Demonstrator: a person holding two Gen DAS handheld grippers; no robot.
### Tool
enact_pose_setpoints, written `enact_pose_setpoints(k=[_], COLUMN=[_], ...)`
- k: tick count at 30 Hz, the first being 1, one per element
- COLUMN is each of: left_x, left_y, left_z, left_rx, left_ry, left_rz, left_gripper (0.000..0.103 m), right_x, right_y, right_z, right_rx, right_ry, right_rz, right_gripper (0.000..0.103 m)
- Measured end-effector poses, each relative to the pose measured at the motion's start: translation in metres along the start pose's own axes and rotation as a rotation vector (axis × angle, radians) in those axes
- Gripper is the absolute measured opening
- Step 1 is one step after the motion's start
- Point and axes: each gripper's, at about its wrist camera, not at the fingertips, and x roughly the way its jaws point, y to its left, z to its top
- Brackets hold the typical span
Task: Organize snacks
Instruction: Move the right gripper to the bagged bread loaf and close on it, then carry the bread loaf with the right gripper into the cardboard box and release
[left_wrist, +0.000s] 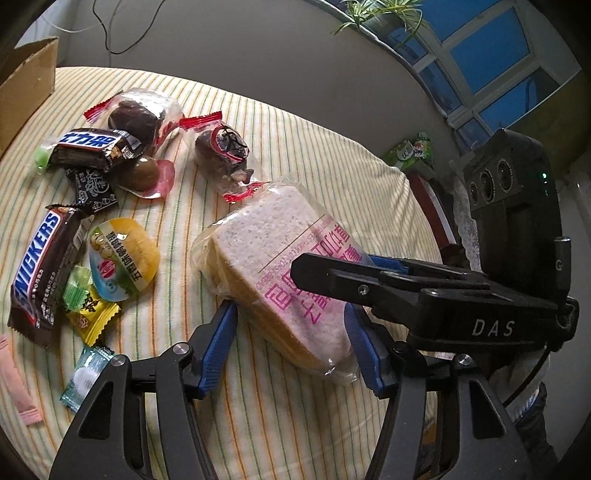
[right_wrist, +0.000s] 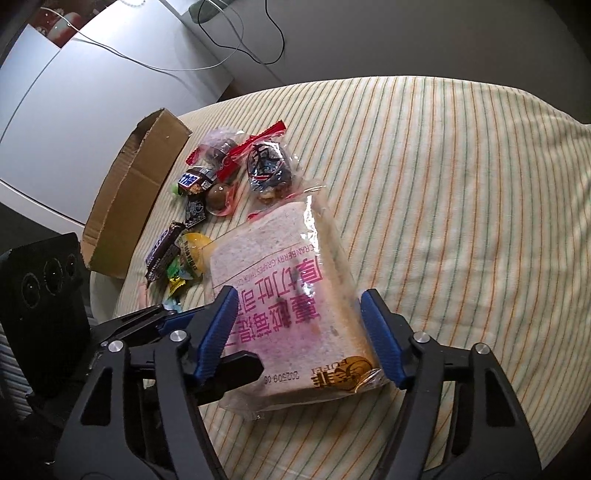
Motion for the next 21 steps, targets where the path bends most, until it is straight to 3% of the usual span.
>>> enact_pose_setpoints(k=[12, 21], left_x=[-0.010, -0.046], left_y=[-0.009, 0.000], left_z=[-0.003, -0.006], left_rx=[0.055, 0.078], left_ry=[-0.035, -0.103], left_rz=[0.045, 0.076], left_gripper=[0.059, 0.059], right_x=[-0.005, -0.014], right_y=[0.016, 0.046], right_z=[-0.004, -0.001], right_rx=[-0.021, -0.060], right_ry=[0.004, -0.022], right_rz=[-0.024, -0.013], right_gripper=[0.064, 0.063])
